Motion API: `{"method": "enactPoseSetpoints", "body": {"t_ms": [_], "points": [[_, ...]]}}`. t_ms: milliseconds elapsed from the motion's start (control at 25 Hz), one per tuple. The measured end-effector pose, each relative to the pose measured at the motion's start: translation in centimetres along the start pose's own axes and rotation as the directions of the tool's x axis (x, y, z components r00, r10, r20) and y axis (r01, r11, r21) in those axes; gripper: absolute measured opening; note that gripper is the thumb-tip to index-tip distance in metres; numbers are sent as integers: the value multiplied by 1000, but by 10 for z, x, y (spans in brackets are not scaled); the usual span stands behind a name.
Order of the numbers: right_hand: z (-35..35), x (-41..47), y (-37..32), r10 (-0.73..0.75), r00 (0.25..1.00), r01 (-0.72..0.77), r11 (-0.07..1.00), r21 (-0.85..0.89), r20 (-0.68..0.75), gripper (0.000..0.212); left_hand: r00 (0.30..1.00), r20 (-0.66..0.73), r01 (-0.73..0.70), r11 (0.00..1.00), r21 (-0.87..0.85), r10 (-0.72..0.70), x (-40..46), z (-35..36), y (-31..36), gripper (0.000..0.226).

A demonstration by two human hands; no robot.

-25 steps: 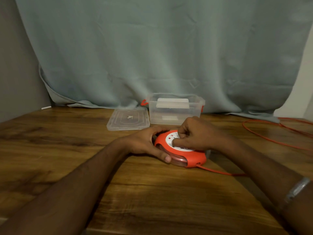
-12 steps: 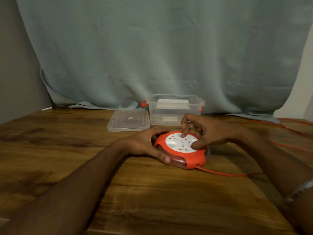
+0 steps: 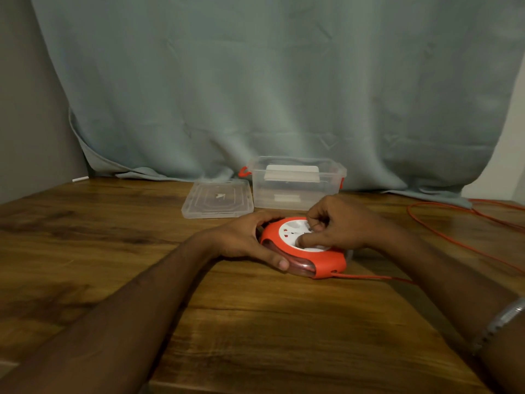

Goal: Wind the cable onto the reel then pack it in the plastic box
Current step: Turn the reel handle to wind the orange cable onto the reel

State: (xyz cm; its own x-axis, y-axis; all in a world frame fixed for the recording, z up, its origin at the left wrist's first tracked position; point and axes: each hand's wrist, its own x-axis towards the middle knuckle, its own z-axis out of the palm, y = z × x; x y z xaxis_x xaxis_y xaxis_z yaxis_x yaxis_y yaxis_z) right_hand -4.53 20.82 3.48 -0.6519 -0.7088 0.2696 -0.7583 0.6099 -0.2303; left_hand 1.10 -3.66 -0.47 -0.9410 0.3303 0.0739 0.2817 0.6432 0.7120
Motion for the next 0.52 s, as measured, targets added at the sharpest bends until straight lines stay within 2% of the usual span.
{"method": "enactPoseSetpoints", "body": {"t_ms": [240,320,440,480,520], "points": [[10,4,-10,-53,998,53,999,5,-17,62,999,13,-46,998,-50,46,1,2,-4,101],[11,5,-10,-55,998,56,998,18,-30,54,999,10,-44,998,-43,44,0,1,-3,102],[3,3,-5,-64,997,67,994,90,-45,17,999,11,-39,999,-31,40,0,1,-1,105],[-1,2,-1,-67,997,70,986,149,-22,18,999,10,-36,999,-22,37,1,0,-2,108],[-6,0,3,-68,998,63,974,217,15,32,999,11,-38,999,-14,38,1,1,-2,112]]}}
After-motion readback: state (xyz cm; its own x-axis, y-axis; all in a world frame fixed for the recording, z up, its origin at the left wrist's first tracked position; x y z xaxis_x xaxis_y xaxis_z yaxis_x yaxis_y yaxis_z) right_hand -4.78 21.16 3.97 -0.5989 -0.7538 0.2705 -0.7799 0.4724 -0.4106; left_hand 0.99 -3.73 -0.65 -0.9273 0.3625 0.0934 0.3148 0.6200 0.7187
